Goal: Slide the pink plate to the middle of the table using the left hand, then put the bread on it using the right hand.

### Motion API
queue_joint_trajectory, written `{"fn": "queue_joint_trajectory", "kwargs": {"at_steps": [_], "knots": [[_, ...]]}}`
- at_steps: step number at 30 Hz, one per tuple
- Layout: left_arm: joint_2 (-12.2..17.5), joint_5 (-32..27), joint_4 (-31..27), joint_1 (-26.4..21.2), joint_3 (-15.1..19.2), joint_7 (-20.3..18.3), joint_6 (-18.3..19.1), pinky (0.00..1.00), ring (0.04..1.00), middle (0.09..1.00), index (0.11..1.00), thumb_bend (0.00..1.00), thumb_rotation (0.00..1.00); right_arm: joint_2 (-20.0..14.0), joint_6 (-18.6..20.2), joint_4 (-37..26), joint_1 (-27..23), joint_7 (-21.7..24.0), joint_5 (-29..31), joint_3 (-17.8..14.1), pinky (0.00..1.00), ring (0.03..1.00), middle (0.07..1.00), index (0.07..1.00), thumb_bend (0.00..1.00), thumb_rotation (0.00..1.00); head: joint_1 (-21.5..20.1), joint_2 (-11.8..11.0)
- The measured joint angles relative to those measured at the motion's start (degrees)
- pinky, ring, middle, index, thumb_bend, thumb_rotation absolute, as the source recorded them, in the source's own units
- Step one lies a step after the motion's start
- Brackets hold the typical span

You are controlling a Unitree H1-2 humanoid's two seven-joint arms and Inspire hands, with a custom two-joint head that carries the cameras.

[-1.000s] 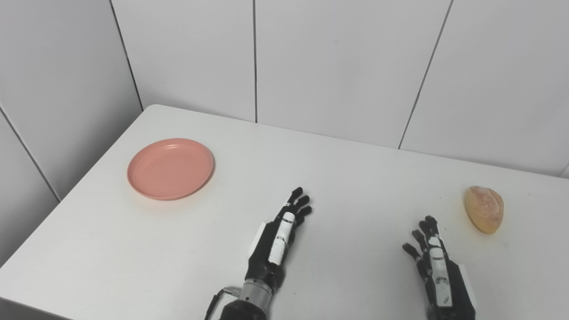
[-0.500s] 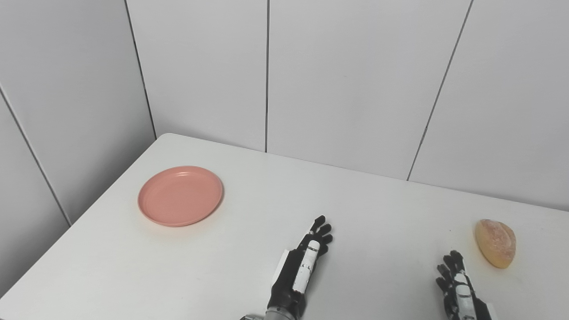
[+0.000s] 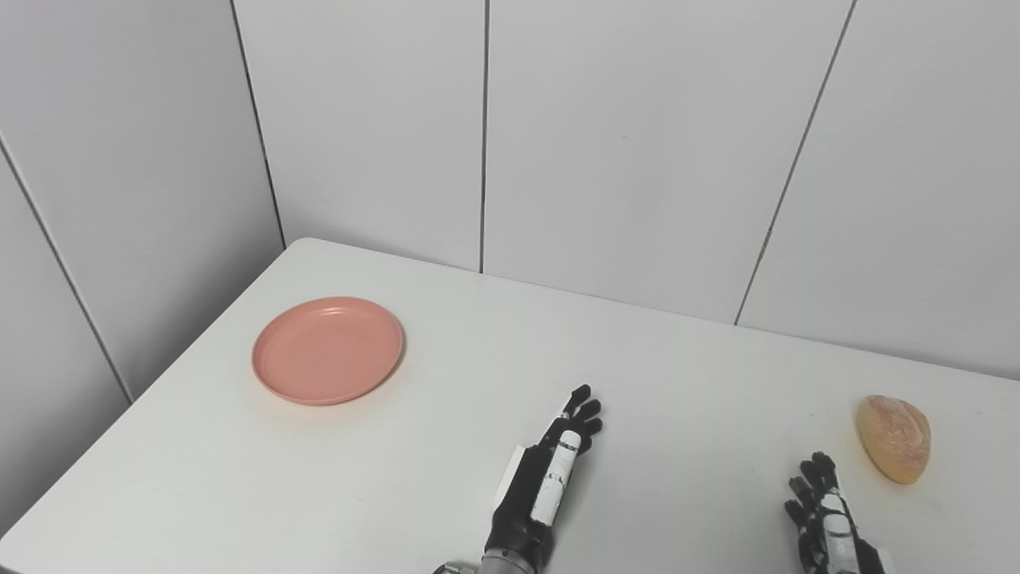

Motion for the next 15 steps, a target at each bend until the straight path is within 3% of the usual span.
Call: {"fn": "queue_joint_trajectory", "kwargs": {"at_steps": [15], "knots": [[1.36, -0.29, -2.53, 0.34, 2.07, 0.02, 0.68, 0.93, 0.911, 0.935, 0.921, 0.47, 1.0, 0.4, 0.28, -0.53, 0.17, -0.26, -1.04, 0.48, 1.0, 0.994, 1.0, 1.0, 0.13, 1.0, 0.44, 0.18]]}}
